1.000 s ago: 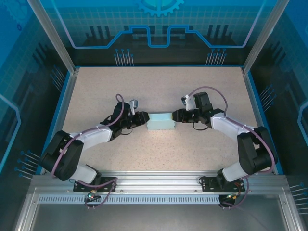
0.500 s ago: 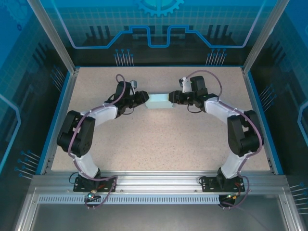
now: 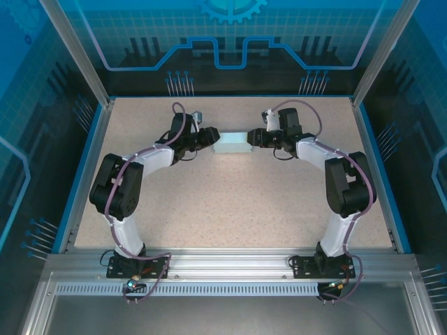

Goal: Fold the paper box

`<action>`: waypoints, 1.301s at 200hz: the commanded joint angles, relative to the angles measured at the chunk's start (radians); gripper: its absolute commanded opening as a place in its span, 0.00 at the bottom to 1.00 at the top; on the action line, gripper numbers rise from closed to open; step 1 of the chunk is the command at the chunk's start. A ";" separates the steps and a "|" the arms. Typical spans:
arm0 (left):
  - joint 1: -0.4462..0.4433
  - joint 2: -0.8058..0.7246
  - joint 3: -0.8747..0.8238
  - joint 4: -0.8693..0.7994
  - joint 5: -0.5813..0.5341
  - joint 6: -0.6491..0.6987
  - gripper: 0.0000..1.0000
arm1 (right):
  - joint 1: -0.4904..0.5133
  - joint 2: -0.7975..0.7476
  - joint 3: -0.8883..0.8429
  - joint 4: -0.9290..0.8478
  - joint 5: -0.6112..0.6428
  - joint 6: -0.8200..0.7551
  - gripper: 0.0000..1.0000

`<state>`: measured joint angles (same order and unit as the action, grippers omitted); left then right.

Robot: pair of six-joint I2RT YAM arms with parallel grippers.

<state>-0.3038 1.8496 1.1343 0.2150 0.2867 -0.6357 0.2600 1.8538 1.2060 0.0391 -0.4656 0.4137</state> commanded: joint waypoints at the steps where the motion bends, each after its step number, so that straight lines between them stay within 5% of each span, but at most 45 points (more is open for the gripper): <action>1: -0.050 -0.025 -0.045 0.053 0.124 0.017 0.48 | 0.020 -0.010 -0.039 0.071 -0.114 -0.026 0.43; 145: -0.089 -0.046 -0.230 0.147 0.142 -0.025 0.52 | 0.029 -0.093 -0.255 0.122 -0.088 -0.032 0.44; 260: -0.070 -0.044 -0.278 0.112 0.101 0.033 0.61 | 0.030 -0.145 -0.311 -0.039 0.053 -0.077 0.46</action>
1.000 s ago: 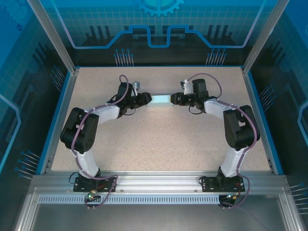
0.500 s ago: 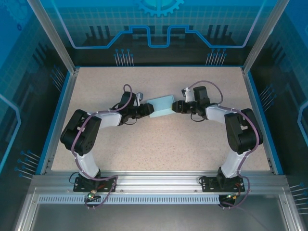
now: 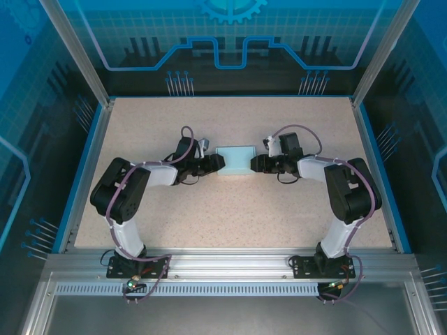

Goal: Fold the paper box

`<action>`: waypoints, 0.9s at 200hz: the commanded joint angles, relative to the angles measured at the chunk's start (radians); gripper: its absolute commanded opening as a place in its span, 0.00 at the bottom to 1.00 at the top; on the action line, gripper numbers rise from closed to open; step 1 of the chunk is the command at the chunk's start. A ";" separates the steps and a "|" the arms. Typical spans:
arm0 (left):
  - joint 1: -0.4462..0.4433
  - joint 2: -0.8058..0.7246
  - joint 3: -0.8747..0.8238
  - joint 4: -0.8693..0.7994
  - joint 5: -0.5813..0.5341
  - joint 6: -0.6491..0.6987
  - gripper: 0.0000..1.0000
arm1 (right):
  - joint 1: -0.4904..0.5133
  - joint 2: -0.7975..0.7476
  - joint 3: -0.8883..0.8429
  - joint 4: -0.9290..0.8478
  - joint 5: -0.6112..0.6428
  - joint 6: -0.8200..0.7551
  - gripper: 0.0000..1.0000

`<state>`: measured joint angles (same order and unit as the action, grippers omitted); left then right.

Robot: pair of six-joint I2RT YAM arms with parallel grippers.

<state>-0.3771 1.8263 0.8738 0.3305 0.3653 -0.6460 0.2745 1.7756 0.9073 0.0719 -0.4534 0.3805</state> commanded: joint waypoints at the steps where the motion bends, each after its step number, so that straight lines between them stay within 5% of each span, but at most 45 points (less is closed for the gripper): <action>1: 0.004 -0.022 -0.018 -0.005 0.022 0.044 0.61 | 0.015 -0.069 -0.013 -0.073 0.042 -0.046 0.47; 93: 0.034 -0.226 -0.038 -0.185 -0.107 0.234 0.70 | 0.015 -0.357 -0.006 -0.340 0.287 -0.201 0.49; 154: 0.036 -0.507 -0.077 -0.366 -0.350 0.416 0.77 | 0.016 -0.564 0.036 -0.469 0.519 -0.293 0.52; 180: 0.044 -0.618 -0.124 -0.362 -0.443 0.443 0.80 | 0.009 -0.641 0.029 -0.488 0.617 -0.327 0.63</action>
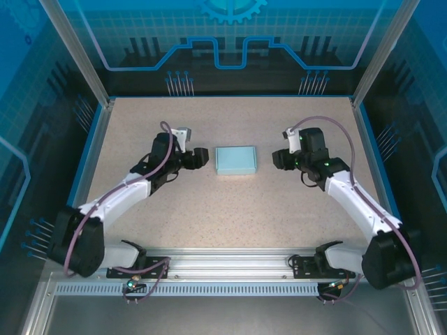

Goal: Fold the paper box

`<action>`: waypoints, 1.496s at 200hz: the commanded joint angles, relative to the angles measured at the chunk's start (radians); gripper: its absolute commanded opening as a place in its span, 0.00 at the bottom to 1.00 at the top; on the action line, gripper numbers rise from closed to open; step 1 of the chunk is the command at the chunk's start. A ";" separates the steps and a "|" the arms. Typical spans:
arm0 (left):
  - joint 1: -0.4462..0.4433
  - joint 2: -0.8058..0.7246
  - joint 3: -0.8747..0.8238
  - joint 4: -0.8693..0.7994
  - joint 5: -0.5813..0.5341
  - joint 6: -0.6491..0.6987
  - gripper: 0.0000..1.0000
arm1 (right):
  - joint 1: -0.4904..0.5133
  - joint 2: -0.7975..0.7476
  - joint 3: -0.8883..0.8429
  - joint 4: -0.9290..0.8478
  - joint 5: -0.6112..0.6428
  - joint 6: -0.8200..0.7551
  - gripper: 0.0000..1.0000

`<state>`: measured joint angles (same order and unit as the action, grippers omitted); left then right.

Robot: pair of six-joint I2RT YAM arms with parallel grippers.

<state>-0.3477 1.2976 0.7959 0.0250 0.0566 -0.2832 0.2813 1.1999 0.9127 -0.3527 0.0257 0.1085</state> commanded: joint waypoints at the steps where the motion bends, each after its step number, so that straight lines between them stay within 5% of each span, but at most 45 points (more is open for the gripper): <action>1: 0.015 -0.094 -0.049 -0.055 -0.138 0.081 0.81 | 0.002 -0.069 0.022 -0.063 0.140 -0.056 0.63; 75: 0.024 -0.248 -0.200 0.043 -0.302 0.051 0.99 | -0.056 -0.129 -0.056 -0.035 0.275 -0.019 0.87; 86: 0.030 -0.268 -0.227 0.063 -0.316 0.050 0.99 | -0.060 -0.135 -0.075 -0.019 0.284 -0.002 1.00; 191: 0.165 -0.278 -0.320 0.198 -0.474 0.070 0.99 | -0.082 -0.119 -0.193 0.153 0.481 0.013 1.00; 248: 0.286 -0.148 -0.335 0.355 -0.422 0.106 0.99 | -0.120 -0.066 -0.278 0.336 0.565 0.017 1.00; 299: 0.332 -0.054 -0.351 0.480 -0.343 0.177 0.99 | -0.180 0.051 -0.345 0.518 0.486 0.000 1.00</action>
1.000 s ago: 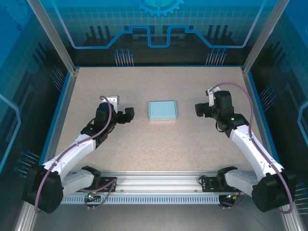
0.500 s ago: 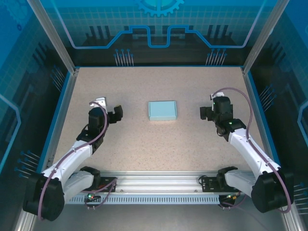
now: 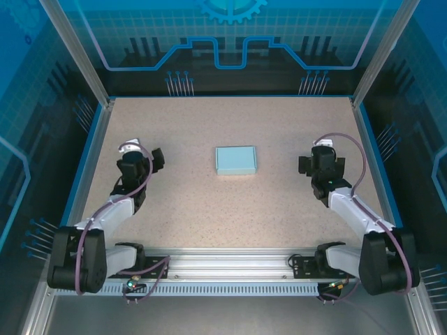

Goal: Fold the paper box

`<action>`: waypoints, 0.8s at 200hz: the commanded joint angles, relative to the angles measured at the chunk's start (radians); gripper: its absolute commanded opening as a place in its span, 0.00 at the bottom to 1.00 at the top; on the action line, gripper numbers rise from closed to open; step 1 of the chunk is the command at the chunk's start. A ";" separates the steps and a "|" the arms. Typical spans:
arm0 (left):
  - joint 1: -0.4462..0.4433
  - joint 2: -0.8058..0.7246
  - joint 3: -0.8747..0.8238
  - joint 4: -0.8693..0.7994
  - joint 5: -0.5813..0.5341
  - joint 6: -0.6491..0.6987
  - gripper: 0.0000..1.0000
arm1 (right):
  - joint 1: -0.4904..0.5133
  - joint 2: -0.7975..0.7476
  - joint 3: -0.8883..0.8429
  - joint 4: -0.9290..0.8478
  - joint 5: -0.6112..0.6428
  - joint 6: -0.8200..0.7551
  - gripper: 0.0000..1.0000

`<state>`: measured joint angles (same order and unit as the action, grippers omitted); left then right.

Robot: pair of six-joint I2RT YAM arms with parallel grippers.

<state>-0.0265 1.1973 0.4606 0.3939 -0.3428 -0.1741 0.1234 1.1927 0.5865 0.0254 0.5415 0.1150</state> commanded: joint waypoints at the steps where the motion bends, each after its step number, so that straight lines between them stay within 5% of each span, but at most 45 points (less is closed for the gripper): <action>1: 0.011 0.049 -0.016 0.113 0.059 0.070 0.99 | -0.022 0.062 -0.019 0.143 -0.032 -0.008 1.00; 45: 0.013 0.183 -0.033 0.261 0.123 0.105 0.99 | -0.033 0.178 -0.050 0.329 -0.123 -0.073 1.00; 121: 0.014 0.355 -0.084 0.545 0.232 0.175 0.99 | -0.053 0.149 -0.133 0.519 -0.308 -0.106 1.00; 160: 0.013 0.350 -0.080 0.523 0.229 0.173 0.99 | -0.053 0.124 -0.190 0.614 -0.377 -0.115 1.00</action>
<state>-0.0223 1.5402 0.3882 0.8303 -0.1467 -0.0231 0.0830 1.3457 0.4328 0.5186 0.2359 0.0166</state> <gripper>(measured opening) 0.989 0.999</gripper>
